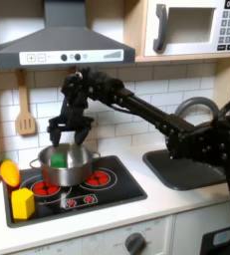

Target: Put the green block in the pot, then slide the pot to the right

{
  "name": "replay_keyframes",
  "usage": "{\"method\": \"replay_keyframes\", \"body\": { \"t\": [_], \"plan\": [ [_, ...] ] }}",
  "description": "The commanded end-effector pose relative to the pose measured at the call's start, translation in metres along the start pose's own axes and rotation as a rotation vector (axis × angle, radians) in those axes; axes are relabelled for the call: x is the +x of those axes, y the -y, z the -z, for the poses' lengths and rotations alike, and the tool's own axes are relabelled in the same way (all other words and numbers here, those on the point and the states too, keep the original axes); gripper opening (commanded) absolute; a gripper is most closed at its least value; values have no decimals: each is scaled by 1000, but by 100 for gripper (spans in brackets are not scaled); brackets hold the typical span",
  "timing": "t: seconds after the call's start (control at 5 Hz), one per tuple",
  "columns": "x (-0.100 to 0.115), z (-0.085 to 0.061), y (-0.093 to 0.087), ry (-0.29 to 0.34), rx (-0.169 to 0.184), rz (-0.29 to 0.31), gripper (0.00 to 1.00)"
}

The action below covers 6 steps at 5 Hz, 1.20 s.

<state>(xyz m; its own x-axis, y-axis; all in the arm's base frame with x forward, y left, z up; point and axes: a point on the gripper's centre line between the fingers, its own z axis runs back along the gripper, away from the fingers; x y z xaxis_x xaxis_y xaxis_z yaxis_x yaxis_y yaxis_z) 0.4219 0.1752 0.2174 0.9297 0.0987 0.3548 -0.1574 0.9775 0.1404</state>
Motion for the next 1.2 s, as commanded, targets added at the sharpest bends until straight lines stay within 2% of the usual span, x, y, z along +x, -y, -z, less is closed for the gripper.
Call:
{"method": "replay_keyframes", "body": {
  "t": [0.0, 0.8, 1.0],
  "plan": [
    [-5, 8, 5, -23, -7, 11, 100],
    [-26, 40, 15, -106, -28, 7, 100],
    [-26, 38, 14, -103, -44, 3, 100]
  ]
}}
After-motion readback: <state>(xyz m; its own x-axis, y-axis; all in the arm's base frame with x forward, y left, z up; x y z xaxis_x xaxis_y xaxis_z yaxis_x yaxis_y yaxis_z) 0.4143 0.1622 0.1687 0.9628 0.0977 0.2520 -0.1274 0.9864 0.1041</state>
